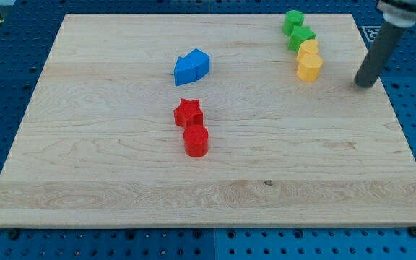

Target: Move the green star to the center

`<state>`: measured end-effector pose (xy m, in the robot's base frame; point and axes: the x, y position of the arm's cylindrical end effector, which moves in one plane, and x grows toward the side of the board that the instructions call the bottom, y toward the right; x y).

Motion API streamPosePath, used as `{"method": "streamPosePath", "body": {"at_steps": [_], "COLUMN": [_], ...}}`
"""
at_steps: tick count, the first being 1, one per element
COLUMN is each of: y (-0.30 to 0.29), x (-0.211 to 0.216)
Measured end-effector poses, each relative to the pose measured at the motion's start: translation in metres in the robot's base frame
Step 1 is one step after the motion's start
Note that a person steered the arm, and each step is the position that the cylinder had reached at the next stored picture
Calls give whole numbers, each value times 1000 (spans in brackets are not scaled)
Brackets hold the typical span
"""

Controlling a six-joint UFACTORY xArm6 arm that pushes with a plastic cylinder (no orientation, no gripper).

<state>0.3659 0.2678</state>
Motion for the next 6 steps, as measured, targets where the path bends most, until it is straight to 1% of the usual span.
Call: {"method": "streamPosePath", "body": {"at_steps": [1, 2, 3, 4, 5, 6], "y": [-12, -52, -93, -118, -137, -143], "x": [-55, -90, -104, -104, -104, -99]}}
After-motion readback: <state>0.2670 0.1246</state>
